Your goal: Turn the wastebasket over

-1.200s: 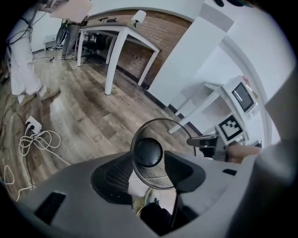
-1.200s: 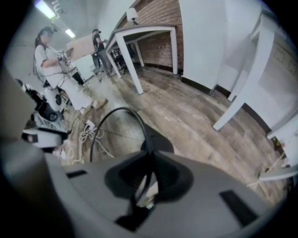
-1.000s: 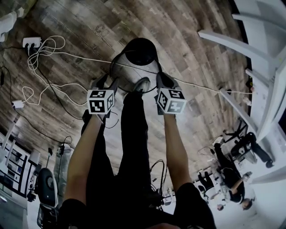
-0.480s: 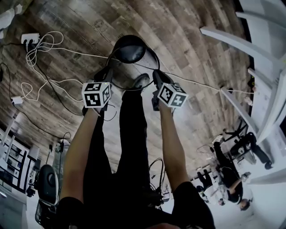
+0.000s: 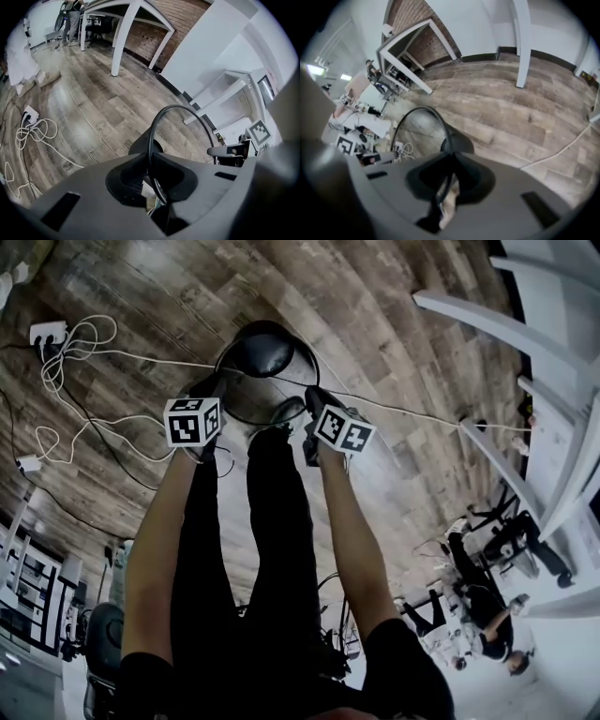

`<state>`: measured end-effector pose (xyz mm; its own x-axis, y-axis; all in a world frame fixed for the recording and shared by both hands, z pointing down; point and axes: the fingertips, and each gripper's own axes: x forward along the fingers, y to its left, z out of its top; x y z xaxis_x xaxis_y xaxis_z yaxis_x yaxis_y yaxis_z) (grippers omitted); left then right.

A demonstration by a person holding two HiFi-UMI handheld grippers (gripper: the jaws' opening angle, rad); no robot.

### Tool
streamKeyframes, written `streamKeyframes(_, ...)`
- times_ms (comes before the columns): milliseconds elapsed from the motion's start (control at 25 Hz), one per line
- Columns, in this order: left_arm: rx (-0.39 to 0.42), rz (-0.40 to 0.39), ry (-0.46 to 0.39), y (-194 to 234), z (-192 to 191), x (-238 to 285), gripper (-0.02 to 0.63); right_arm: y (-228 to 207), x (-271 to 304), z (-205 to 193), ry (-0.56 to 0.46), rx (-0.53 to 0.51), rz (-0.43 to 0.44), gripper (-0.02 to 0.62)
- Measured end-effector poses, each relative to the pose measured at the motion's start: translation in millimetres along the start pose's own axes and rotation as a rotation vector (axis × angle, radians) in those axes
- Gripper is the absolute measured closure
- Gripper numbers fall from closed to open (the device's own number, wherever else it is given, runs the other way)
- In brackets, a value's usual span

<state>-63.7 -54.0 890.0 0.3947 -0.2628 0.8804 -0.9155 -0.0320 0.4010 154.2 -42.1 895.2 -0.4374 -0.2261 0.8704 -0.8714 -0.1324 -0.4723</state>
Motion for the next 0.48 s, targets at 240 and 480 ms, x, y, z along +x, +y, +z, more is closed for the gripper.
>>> streamKeyframes(240, -0.021, 0.013, 0.023, 20.0, -9.8, 36.3, 0.543, -18.0, 35.7, -10.2, 0.022, 0.024, -0.040, 0.545)
streamKeyframes(480, -0.061, 0.027, 0.025, 40.5, -24.2, 54.5, 0.546, -22.3, 60.7, -20.1, 0.030, 0.015, -0.049, 0.545)
